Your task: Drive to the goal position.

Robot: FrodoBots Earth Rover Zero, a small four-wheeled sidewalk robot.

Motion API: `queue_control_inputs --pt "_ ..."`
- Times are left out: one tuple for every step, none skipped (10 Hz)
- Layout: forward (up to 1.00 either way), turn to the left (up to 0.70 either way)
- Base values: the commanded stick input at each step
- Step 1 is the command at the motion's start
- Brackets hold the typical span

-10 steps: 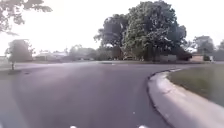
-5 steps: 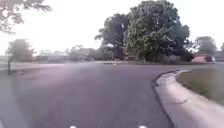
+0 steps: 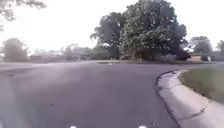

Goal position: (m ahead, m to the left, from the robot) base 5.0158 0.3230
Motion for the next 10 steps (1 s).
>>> queue_control_inputs --pt "1.00 -0.39" --pt "1.00 -0.40" --pt "1.00 -0.40" --pt "1.00 -0.40" --pt "1.00 -0.39" --pt "1.00 -0.39" --pt "1.00 -0.39" --pt "1.00 -0.40" --pt "1.00 -0.40" --pt "1.00 0.00"
